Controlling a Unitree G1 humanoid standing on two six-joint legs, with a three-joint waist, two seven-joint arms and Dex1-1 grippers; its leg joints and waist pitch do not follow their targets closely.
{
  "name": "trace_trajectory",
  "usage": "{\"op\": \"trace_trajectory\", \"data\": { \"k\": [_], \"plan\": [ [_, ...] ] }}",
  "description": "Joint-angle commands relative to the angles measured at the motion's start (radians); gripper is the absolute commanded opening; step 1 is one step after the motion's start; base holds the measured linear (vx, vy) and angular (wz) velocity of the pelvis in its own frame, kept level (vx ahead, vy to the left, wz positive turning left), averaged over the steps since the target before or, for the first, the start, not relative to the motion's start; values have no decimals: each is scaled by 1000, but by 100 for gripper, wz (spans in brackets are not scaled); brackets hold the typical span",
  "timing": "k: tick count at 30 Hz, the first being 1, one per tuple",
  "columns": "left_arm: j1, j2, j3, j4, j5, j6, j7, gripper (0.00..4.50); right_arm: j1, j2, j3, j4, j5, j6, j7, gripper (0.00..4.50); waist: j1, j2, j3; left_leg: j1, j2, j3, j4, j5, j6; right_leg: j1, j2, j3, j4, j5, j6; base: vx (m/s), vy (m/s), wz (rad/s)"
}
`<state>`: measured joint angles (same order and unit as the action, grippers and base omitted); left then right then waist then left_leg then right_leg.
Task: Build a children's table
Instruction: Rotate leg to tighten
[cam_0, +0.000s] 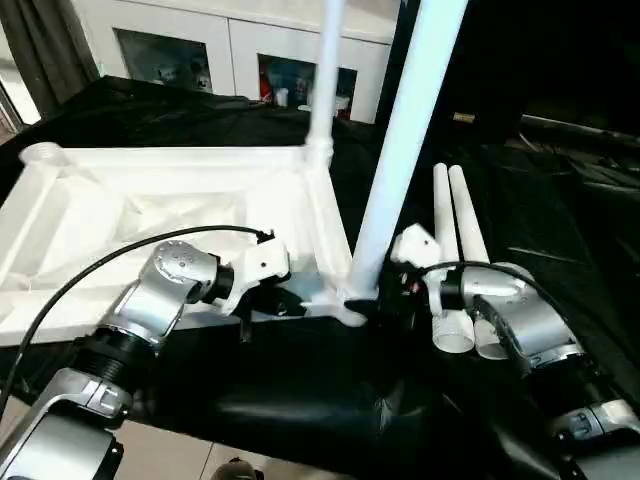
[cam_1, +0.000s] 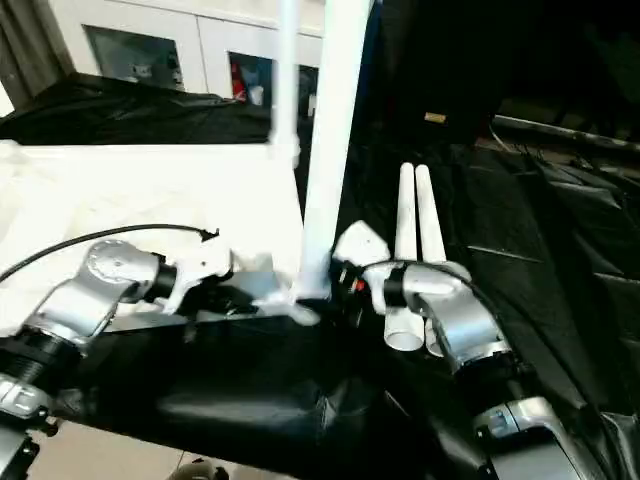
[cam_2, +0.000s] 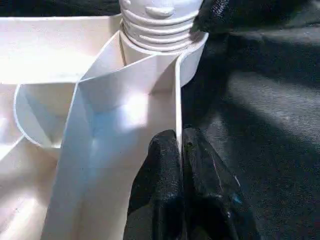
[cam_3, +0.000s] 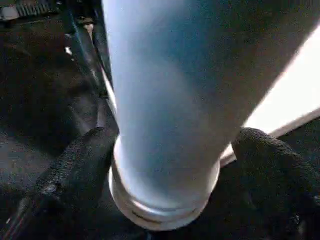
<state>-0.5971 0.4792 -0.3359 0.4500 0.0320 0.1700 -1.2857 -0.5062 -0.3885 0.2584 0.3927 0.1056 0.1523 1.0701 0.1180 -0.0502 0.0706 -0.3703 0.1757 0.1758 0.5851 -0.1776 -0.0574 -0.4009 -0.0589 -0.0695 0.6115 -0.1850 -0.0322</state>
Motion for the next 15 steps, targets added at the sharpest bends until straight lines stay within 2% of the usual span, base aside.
{"op": "trace_trajectory", "data": {
  "k": [1,2,7,8,11,15],
  "plan": [
    [-1,9,-21,-39,-17,-22,-38,0,14,-23,11,-20,-14,6,22,407,-1,13,-70,19,67,-21,-72,-198,19,52,-101,60,-69,-180,-212,0,0,0],
    [-4,12,-20,-35,-17,-25,-39,0,14,-23,12,-24,-12,10,24,407,0,10,-71,19,65,-20,-71,-187,22,52,-101,60,-68,-172,-211,0,0,0],
    [-7,18,-16,-31,-17,-27,-48,0,15,-22,15,-33,-3,22,30,407,-1,11,-73,17,65,-19,-68,-163,29,55,-100,58,-64,-141,-218,0,0,0],
    [-8,18,-15,-29,-16,-28,-48,0,15,-21,17,-32,-3,23,32,381,-1,11,-73,17,65,-20,-68,-162,29,55,-99,58,-63,-140,-218,0,0,0],
    [-10,18,-14,-21,-15,-32,-49,0,19,-19,22,-33,-5,22,32,372,-1,11,-73,17,64,-19,-67,-163,29,55,-100,58,-63,-138,-218,0,0,0],
    [-8,18,-16,-21,-16,-31,-46,0,22,-4,15,-29,2,25,18,329,-1,11,-73,17,64,-20,-68,-164,28,54,-100,58,-63,-145,-215,0,0,0]
  ]
}}
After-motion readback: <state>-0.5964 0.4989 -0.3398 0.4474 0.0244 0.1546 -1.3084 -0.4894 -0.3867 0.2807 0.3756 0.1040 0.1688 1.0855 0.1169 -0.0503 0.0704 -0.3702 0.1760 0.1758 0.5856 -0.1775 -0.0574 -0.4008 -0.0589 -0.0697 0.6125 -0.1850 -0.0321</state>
